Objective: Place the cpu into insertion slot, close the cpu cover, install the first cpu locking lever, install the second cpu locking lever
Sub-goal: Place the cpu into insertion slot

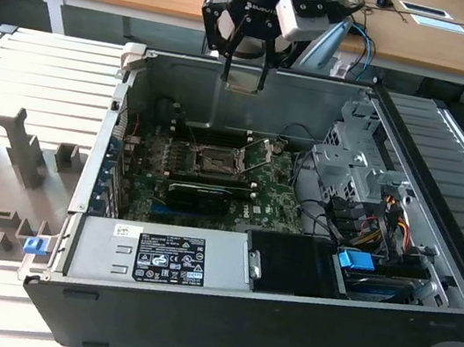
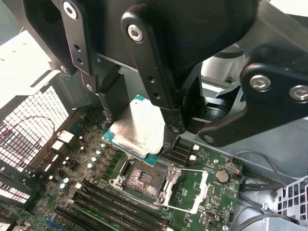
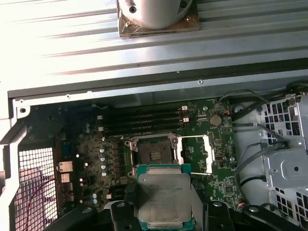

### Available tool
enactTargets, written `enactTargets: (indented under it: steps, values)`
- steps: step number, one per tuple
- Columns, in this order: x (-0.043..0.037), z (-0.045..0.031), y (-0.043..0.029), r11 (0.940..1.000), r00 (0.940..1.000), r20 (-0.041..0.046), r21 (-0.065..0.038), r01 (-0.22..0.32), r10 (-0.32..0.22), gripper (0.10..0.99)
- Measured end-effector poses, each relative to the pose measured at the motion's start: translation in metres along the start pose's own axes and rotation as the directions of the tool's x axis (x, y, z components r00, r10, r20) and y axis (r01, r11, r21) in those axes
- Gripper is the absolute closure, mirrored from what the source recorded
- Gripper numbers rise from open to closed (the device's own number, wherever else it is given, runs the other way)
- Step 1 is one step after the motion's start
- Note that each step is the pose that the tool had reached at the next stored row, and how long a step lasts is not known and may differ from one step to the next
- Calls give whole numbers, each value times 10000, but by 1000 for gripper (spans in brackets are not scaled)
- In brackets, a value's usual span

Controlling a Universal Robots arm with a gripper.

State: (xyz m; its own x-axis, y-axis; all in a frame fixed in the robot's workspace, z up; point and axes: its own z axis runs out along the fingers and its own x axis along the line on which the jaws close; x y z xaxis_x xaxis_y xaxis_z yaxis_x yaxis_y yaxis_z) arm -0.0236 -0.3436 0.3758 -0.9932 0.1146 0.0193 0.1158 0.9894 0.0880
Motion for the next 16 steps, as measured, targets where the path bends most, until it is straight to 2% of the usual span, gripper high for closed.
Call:
enactTargets:
  steps: [11, 16]
  values:
    - [0, 6, -1, 9987, 9987, 45, -12, -505, 505, 557]
    - [1, 9, -1, 9932, 9932, 102, -30, -1164, 1164, 557]
